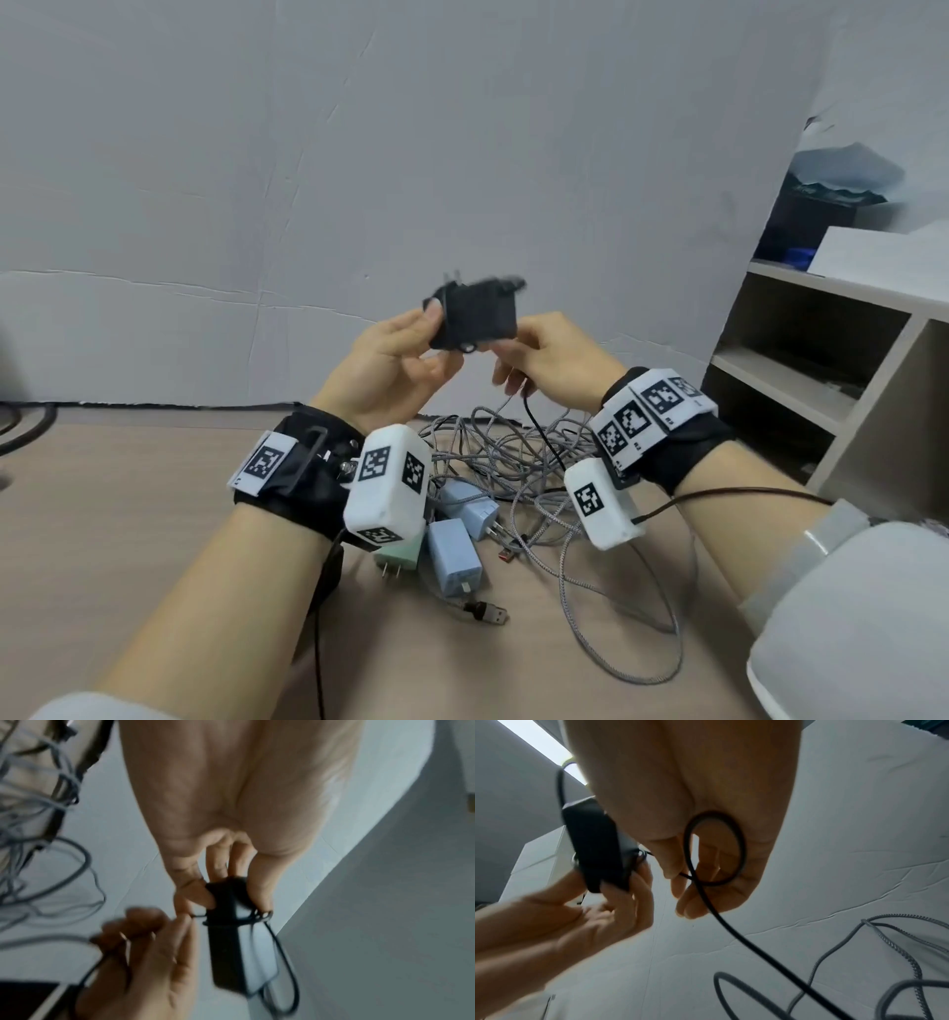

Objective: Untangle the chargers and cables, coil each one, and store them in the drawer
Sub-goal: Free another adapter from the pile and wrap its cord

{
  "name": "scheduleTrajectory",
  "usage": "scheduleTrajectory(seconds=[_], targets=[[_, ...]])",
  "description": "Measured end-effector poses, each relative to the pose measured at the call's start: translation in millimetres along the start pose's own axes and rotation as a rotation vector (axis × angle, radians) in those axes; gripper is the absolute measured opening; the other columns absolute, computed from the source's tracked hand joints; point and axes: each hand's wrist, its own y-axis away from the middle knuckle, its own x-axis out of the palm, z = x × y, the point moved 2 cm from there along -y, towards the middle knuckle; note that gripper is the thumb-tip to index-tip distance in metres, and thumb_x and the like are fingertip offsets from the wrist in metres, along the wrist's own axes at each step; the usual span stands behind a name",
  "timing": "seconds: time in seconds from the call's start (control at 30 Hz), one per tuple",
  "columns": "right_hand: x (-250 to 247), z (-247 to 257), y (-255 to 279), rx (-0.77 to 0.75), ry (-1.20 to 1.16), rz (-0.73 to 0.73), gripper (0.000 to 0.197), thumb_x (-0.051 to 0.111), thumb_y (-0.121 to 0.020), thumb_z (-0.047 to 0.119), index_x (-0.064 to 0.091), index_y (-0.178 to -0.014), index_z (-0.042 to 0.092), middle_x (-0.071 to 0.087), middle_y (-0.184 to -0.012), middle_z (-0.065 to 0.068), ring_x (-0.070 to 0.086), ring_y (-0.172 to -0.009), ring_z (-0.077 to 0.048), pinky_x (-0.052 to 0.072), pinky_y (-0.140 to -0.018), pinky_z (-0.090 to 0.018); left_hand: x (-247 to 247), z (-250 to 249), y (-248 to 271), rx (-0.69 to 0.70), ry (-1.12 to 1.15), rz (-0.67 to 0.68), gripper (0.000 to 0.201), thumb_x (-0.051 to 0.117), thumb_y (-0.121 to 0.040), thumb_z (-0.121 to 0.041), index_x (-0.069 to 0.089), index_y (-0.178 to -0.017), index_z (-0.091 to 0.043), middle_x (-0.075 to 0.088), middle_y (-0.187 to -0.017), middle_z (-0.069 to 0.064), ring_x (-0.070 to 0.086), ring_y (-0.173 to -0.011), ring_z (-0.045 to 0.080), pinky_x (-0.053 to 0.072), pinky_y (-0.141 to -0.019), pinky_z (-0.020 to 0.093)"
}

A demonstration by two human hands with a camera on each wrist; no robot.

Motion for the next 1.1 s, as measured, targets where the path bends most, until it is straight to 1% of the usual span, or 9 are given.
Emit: scheduleTrajectory(seconds=[0.1, 0.3, 0.43, 0.53, 0.63, 0.73, 0.87, 0.97, 1.1], targets=[[15.0, -0.6, 1.5, 0.029, 0.04, 0.047, 0.023, 0.045, -0.107, 0.019, 0.066, -0.112, 0.013, 0.067, -0.068, -0.004, 0.062, -0.058, -0.016, 0.049, -0.058, -0.025, -1.1, -1.3, -2.4, 0.041, 0.153, -0.097, 0.026, 0.06, -0.095, -0.02, 0.072, -0.109, -0.001, 0.067, -0.121, 0.014, 0.065, -0.102, 0.019, 0.056, -0.087, 0.027], [31.4, 2.0, 6.6, 0.144, 0.134, 0.19, 0.034, 0.044, -0.1, 0.007, 0.054, -0.132, 0.013, 0.066, -0.072, -0.007, 0.054, -0.043, -0.015, 0.044, -0.044, -0.023, -3.3, 1.6, -4.9, 0.126, 0.109, -0.259, 0.033, 0.056, -0.102, -0.014, 0.06, -0.124, 0.009, 0.064, -0.117, 0.016, 0.068, -0.09, 0.014, 0.056, -0.08, 0.023], [34.4, 16.6, 14.1, 0.147, 0.274, 0.327, 0.054, 0.047, -0.095, 0.005, 0.042, -0.147, 0.02, 0.067, -0.088, -0.003, 0.06, -0.054, -0.016, 0.049, -0.049, -0.026, -9.4, 2.5, -5.1, 0.143, -0.004, -0.374, 0.043, 0.061, -0.099, -0.014, 0.055, -0.133, 0.01, 0.065, -0.117, 0.014, 0.063, -0.099, 0.018, 0.054, -0.08, 0.023], [29.5, 24.9, 17.8, 0.125, 0.359, 0.352, 0.063, 0.05, -0.093, 0.007, 0.037, -0.152, 0.022, 0.068, -0.089, -0.004, 0.067, -0.062, -0.02, 0.053, -0.056, -0.03, -12.6, 4.1, -4.2, 0.166, -0.087, -0.474, 0.045, 0.067, -0.096, -0.016, 0.051, -0.135, 0.001, 0.066, -0.121, 0.013, 0.068, -0.101, 0.021, 0.055, -0.093, 0.034], [17.3, 27.6, 17.5, 0.122, 0.364, 0.214, 0.051, 0.052, -0.092, 0.008, 0.049, -0.142, 0.015, 0.071, -0.086, -0.008, 0.064, -0.053, -0.017, 0.051, -0.052, -0.028, -16.1, 1.3, -1.1, 0.244, -0.179, -0.56, 0.037, 0.071, -0.093, -0.012, 0.049, -0.122, -0.007, 0.062, -0.119, 0.012, 0.069, -0.107, 0.028, 0.057, -0.093, 0.047], [4.1, 27.7, 13.8, 0.097, 0.299, -0.041, 0.026, 0.05, -0.092, 0.006, 0.063, -0.115, 0.008, 0.073, -0.082, -0.008, 0.053, -0.039, -0.002, 0.041, -0.044, -0.015, -19.7, -3.3, 0.7, 0.284, -0.243, -0.554, 0.031, 0.071, -0.092, -0.009, 0.051, -0.116, -0.009, 0.062, -0.112, 0.013, 0.071, -0.102, 0.03, 0.061, -0.084, 0.046], [-8.0, 25.2, 10.2, 0.04, 0.399, -0.212, 0.016, 0.056, -0.096, 0.015, 0.069, -0.086, 0.013, 0.073, -0.07, -0.001, 0.065, -0.07, -0.009, 0.047, -0.068, -0.024, -20.3, -3.7, -0.3, 0.3, -0.444, -0.516, 0.03, 0.07, -0.092, -0.008, 0.053, -0.118, -0.008, 0.066, -0.111, 0.015, 0.071, -0.102, 0.028, 0.062, -0.083, 0.041], [-9.3, 27.8, 13.7, -0.023, 0.459, -0.071, 0.016, 0.061, -0.097, 0.022, 0.071, -0.086, 0.017, 0.071, -0.068, 0.003, 0.064, -0.074, -0.012, 0.047, -0.072, -0.027, -20.5, -0.3, -3.0, 0.322, -0.603, -0.5, 0.032, 0.072, -0.091, -0.01, 0.057, -0.119, -0.012, 0.068, -0.111, 0.013, 0.07, -0.101, 0.027, 0.06, -0.088, 0.041], [-4.0, 38.7, 18.3, -0.128, 0.384, 0.132, 0.015, 0.066, -0.096, 0.027, 0.075, -0.086, 0.02, 0.068, -0.067, 0.006, 0.056, -0.061, -0.002, 0.04, -0.06, -0.015, -19.3, 3.7, -4.2, 0.245, -0.856, -0.31, 0.039, 0.073, -0.09, -0.013, 0.062, -0.127, -0.019, 0.07, -0.114, 0.008, 0.069, -0.101, 0.025, 0.056, -0.095, 0.043]])
